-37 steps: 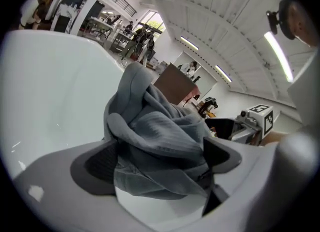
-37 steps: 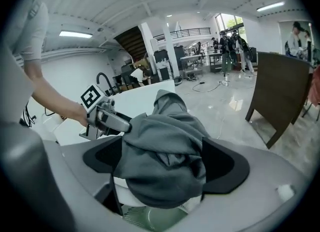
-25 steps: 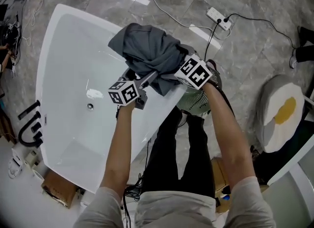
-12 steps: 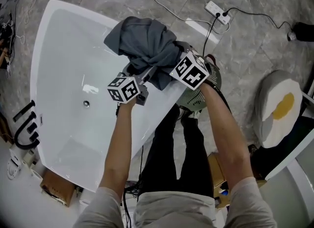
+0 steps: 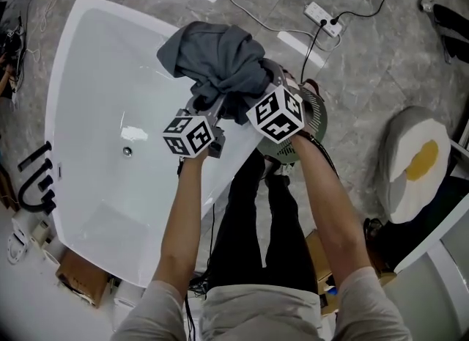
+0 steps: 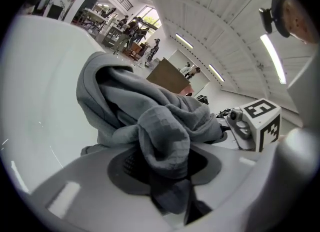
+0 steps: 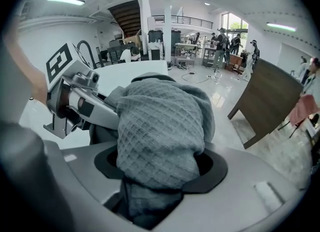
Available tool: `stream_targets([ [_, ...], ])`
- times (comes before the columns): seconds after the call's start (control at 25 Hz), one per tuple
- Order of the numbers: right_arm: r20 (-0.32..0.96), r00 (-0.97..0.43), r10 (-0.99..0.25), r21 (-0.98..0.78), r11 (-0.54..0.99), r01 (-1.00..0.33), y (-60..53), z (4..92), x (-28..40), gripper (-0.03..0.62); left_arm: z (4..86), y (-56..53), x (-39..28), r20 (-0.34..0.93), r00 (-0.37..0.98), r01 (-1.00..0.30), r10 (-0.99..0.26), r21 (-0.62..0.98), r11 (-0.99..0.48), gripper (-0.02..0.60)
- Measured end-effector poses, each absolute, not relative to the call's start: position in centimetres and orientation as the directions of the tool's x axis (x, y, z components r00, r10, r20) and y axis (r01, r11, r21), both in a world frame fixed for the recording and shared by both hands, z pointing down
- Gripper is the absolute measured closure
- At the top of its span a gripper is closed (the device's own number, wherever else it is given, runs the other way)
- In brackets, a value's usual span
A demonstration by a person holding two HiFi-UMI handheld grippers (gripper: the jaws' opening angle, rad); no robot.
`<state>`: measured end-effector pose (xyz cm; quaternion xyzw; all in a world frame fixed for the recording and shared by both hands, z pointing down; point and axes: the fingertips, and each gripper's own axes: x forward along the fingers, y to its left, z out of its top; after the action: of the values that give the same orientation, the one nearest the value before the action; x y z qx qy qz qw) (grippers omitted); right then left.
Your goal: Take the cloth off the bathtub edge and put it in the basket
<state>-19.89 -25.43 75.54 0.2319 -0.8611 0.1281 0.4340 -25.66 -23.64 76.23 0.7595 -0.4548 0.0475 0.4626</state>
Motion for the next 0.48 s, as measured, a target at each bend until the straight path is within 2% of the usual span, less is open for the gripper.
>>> stream_targets([
  [0.08,0.792,-0.525,-0.311,-0.013,0.852,-0.524,-25.1,74.7,-19.5,0.330,75.3,-23.6,-25.1,0.480,0.575,-0.736,-0.662,0.657,-0.163,0.377],
  [0.24,0.748,-0.573,-0.333,-0.042,0.839,-0.543,-23.9,72.8,-18.8,0.424,73.2,-23.4,-23.9,0.463,0.566,-0.745,-0.682,0.641,-0.183,0.392],
  [0.48,0.684,-0.624,-0.378,-0.130,0.778,-0.614,-21.5,71.0,-16.5,0.441,70.6,-21.6,-21.4,0.469,0.554,-0.761,-0.688,0.621,-0.189,0.403],
])
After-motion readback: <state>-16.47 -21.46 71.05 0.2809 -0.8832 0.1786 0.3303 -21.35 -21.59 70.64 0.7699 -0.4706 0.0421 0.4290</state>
